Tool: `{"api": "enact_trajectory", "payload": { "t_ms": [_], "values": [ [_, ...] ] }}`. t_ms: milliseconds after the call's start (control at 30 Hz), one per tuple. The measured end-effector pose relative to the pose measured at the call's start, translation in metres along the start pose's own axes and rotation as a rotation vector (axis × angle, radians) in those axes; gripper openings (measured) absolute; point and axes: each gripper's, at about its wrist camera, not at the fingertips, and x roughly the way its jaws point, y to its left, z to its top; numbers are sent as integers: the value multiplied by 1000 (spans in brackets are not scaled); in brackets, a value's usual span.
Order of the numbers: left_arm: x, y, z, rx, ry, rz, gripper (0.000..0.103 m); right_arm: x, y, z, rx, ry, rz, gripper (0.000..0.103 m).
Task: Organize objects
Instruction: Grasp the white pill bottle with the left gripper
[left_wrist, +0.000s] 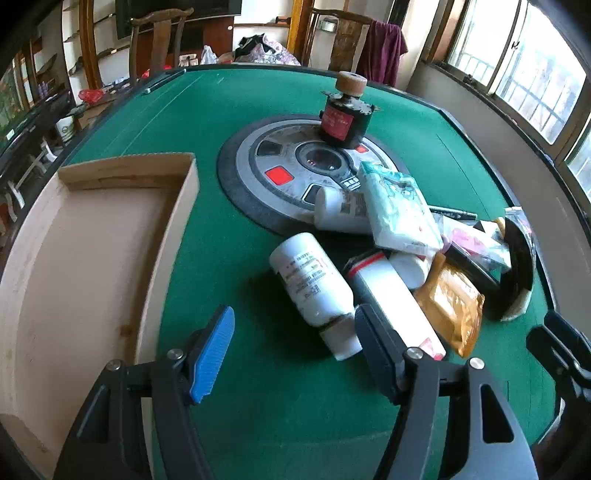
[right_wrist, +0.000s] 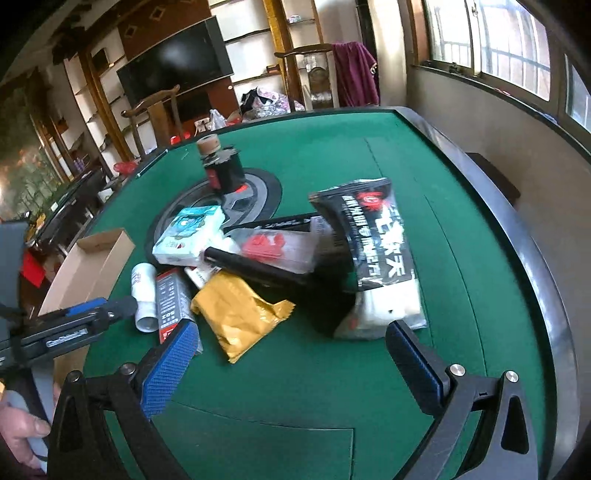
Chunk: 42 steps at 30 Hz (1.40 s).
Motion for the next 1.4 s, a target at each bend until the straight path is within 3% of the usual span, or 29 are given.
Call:
{"api": "enact_trajectory", "payload": {
  "t_ms": [133, 433, 667, 767, 933, 1100, 1133, 1233, 1400],
  "values": [
    [1, -12, 9, 42, -13, 55, 67, 10, -2, -5, 13, 21, 25, 103],
    [11, -12, 10, 26, 6, 8, 68, 13, -6, -12, 22, 36, 46, 103],
    [13, 11, 6, -64, 28, -92, 74, 15, -15, -17, 48, 37, 51, 103],
    [12, 9, 3, -36, 20, -43, 74, 18, -17, -17, 57, 35, 56, 103],
    [22, -18, -1, 120, 5, 141, 78, 25, -13, -18, 41, 47, 57, 103],
    [30, -19, 3, 90, -21, 109, 79, 28, -9, -21, 20, 40, 45, 103],
    [29, -19, 2, 98, -33, 103, 75, 29, -10, -20, 20, 44, 45, 103],
    [23, -17, 1, 98, -47, 59, 33, 31, -11, -20, 28, 46, 43, 103],
    [-4, 3, -11, 20, -51, -117, 33, 19, -2, -19, -17, 16, 22, 103]
  ]
}}
